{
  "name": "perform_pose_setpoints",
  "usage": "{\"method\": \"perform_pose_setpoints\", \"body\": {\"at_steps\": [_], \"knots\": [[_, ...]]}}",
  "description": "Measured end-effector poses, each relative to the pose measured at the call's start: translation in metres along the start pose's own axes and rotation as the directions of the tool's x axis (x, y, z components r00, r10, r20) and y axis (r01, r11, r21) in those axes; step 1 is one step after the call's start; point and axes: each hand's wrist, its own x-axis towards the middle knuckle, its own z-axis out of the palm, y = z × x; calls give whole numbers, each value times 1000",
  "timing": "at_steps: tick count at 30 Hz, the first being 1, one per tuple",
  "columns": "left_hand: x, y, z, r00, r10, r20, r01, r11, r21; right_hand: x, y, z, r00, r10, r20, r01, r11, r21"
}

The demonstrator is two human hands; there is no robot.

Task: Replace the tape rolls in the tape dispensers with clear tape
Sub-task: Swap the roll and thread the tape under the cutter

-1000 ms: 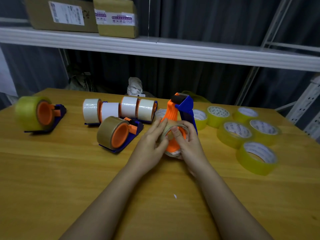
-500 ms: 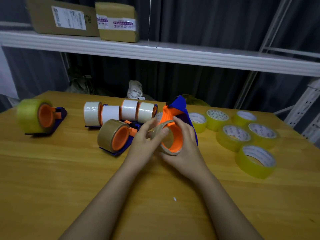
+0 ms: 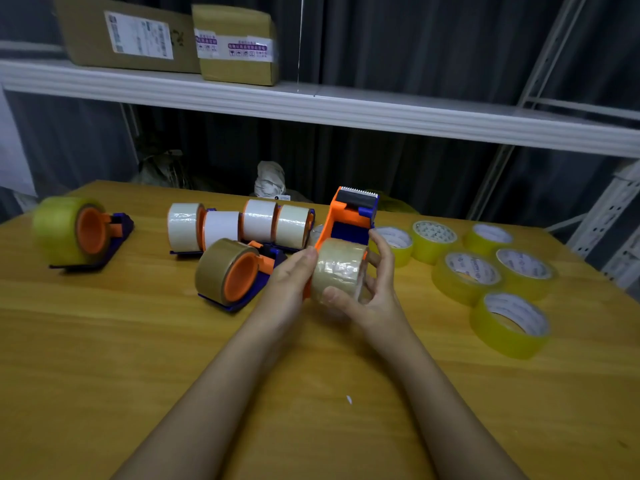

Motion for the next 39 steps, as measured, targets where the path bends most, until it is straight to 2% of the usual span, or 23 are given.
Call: {"method": "perform_pose_setpoints", "body": {"at_steps": [3, 9, 18, 25, 31, 39], "knots": [[-2, -1, 2, 995, 95, -19, -90, 982, 168, 1, 0, 1, 999, 20, -32, -22, 999, -42], [-1, -5, 5, 971, 218, -97, -178, 932, 317, 2, 1, -1, 999, -5, -41, 4, 1000, -19], [2, -5, 4, 955, 225, -193, -160, 940, 301, 4, 16, 0, 992, -101, -77, 84, 978, -193], [4, -2, 0, 936, 245, -252, -160, 935, 316, 0, 6, -2, 966, -254, -46, 221, 907, -359], [5, -4, 3, 932, 278, -232, -186, 917, 353, 0, 3, -3, 978, -172, -115, 142, 962, -232], [4, -8, 0, 929, 306, -210, -210, 900, 381, 3, 9, -7, 983, -121, -135, 92, 975, -203]]}}
